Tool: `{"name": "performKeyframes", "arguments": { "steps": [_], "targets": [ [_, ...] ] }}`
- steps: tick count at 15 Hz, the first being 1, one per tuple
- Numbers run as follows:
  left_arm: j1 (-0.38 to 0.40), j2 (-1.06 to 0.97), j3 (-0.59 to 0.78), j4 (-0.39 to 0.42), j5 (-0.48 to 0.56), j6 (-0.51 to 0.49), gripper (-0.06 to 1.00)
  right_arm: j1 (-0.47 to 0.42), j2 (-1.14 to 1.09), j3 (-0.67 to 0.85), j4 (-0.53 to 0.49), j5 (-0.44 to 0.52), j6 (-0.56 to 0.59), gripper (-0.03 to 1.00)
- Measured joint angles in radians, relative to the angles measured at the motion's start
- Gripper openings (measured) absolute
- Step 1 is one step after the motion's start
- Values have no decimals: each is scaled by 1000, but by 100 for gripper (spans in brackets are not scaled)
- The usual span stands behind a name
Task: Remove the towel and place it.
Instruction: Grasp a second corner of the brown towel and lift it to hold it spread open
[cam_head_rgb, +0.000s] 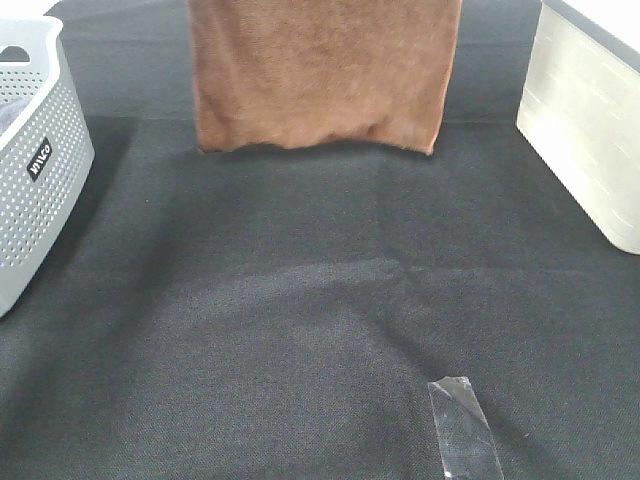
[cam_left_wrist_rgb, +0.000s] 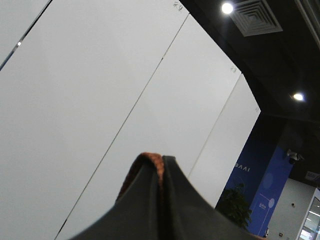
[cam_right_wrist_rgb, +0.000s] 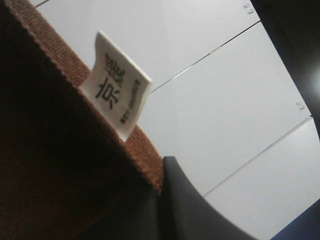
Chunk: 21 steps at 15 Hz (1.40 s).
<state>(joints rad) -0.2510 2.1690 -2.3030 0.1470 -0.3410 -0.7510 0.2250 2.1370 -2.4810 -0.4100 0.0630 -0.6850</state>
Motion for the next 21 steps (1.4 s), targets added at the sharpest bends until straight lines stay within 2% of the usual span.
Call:
{"name": "performKeyframes", "arguments": {
  "steps": [2,7,12,16,19,21],
  "targets": [
    [17,31,-38,46,-42,-1,0,-7,59,-63,67,-71,5,0],
    [43,151,-255,102,-68,-5,0,-25,117,-101,83,-123,7,0],
    [43,247,-267,108,-124,-5,0,-42,150,-101,109,-119,17,0],
    [43,246,-267,193,-151,-24,0,-49,150,-102,130,-107,41,0],
    [50,245,-267,221,-160,-49,0,-50,150,-102,137,-95,43,0],
    [58,233,-267,289,-170,-53,0,-50,150,-102,141,-93,46,0]
  ]
}}
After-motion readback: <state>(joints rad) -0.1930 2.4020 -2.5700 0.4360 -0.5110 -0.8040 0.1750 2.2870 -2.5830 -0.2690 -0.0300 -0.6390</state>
